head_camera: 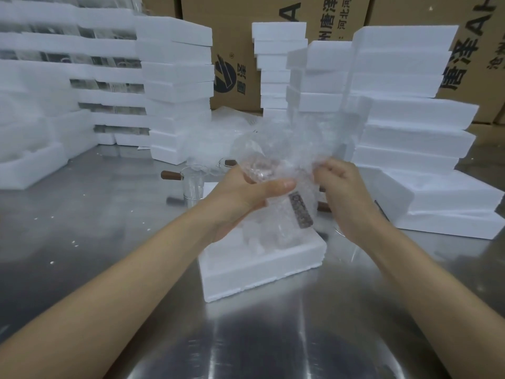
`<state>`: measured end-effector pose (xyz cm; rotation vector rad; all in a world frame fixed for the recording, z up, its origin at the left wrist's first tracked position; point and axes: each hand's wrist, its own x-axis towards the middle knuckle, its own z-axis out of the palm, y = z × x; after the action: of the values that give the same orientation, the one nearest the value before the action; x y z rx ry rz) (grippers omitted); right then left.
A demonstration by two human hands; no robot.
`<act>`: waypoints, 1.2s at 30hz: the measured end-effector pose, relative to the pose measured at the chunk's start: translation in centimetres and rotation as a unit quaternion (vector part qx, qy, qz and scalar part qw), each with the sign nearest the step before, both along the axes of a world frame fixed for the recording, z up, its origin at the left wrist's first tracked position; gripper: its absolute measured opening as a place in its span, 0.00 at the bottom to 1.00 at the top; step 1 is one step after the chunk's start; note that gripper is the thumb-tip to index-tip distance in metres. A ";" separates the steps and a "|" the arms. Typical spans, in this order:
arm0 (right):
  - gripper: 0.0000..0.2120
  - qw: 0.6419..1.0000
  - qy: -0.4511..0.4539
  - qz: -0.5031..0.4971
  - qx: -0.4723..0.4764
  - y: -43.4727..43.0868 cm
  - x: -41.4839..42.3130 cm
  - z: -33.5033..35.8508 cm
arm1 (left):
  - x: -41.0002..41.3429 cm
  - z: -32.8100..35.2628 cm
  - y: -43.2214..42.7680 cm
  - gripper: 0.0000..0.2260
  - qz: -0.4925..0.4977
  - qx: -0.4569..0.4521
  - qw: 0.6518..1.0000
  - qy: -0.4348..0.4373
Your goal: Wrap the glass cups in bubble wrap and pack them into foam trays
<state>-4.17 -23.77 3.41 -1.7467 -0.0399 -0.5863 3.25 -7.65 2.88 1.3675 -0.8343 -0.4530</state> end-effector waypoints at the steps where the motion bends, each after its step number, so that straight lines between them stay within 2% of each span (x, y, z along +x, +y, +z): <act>1: 0.10 1.000 0.015 0.018 -0.003 0.0 -0.1 0.2 | 0.0 0.0 0.0 0.19 0.008 -0.006 1.000 0.001; 3: 0.16 0.999 0.020 0.047 0.006 0.1 -0.2 0.2 | 0.0 0.1 0.0 0.20 0.014 -0.009 1.000 -0.002; 4: 0.15 0.999 0.009 0.043 0.028 0.3 -0.2 0.2 | -0.1 0.1 0.1 0.20 0.014 -0.005 1.000 -0.004; 6: 0.04 0.994 -0.019 0.004 0.106 0.5 -0.1 0.1 | -0.2 0.1 0.1 0.21 0.000 0.000 1.000 -0.009; 7: 0.04 0.990 -0.023 -0.011 0.140 0.5 -0.1 0.1 | -0.3 0.0 0.0 0.21 -0.014 0.000 1.000 -0.017; 9: 0.16 0.983 0.003 0.009 0.183 0.3 0.0 0.3 | -0.6 0.0 -0.2 0.19 -0.044 -0.006 0.998 -0.037; 11: 0.22 0.979 0.060 0.065 0.186 0.5 -0.2 0.6 | -0.9 0.1 -0.2 0.21 -0.062 -0.018 0.996 -0.059; 14: 0.14 0.976 0.118 0.132 0.126 1.2 -0.8 0.6 | -1.2 0.2 -0.1 0.23 -0.070 -0.003 0.991 -0.115; 17: 0.12 0.971 0.116 0.153 0.143 1.7 -1.5 0.5 | -1.4 0.2 -0.1 0.25 -0.063 0.003 0.989 -0.137; 21: 0.16 0.957 0.141 0.112 0.227 1.6 -1.6 -0.2 | -1.4 0.4 0.0 0.24 -0.017 -0.011 0.986 -0.163; 23: 0.16 0.957 0.133 0.096 0.240 1.7 -1.2 -0.3 | -1.2 0.2 -0.1 0.24 0.022 -0.008 0.984 -0.175; 27: 0.14 0.990 0.044 0.018 0.134 2.2 -0.4 -0.4 | -1.3 -0.7 -0.8 0.37 -0.015 0.045 0.988 -0.149; 29: 0.14 0.996 0.008 -0.046 0.071 2.5 -0.2 -0.8 | -1.5 -0.9 -1.3 0.39 0.007 0.041 0.989 -0.144; 31: 0.17 0.999 -0.016 -0.050 0.014 3.1 0.0 -1.0 | -1.5 -0.9 -1.6 0.33 0.056 0.028 0.987 -0.149; 34: 0.26 0.998 -0.053 -0.012 -0.019 4.0 0.0 -1.3 | -1.0 -0.8 -1.4 0.19 0.136 0.001 0.984 -0.115; 36: 0.26 0.995 -0.063 0.010 -0.071 4.4 -0.2 -1.5 | -0.6 -0.7 -1.0 0.13 0.176 -0.020 0.980 -0.089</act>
<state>-4.38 -19.35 1.96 -1.8416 -0.1912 -0.6919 2.70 -8.64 2.17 1.4956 -0.7210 -0.0398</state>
